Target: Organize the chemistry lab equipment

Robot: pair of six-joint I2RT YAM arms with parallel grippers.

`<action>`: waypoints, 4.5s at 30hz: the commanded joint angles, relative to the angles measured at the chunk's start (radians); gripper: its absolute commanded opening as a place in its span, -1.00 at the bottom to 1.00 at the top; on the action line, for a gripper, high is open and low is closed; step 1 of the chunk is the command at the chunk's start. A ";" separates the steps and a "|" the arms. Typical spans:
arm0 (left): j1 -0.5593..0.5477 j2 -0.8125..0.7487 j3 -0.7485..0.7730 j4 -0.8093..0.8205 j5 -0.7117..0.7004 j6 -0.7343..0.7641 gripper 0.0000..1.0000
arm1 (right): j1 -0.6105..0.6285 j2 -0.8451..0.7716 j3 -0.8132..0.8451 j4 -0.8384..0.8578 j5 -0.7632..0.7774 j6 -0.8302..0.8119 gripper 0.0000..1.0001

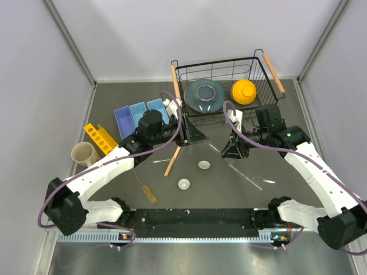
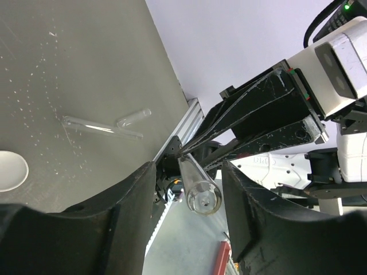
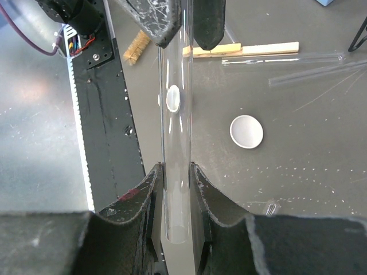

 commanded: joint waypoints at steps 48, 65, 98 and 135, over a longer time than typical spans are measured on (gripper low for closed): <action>0.355 -0.342 0.270 -1.031 -0.761 0.638 -0.80 | -0.229 -0.088 -0.230 0.177 0.041 -0.109 0.86; 0.761 -0.034 0.483 -0.865 -0.792 0.796 -0.80 | -0.229 -0.108 -0.270 0.177 0.047 -0.107 0.86; 0.975 0.284 0.618 -0.715 -0.769 0.747 -0.81 | -0.229 -0.058 -0.272 0.170 0.024 -0.102 0.86; 0.976 0.351 0.624 -0.710 -0.752 0.761 -0.80 | -0.229 -0.052 -0.273 0.167 0.021 -0.109 0.86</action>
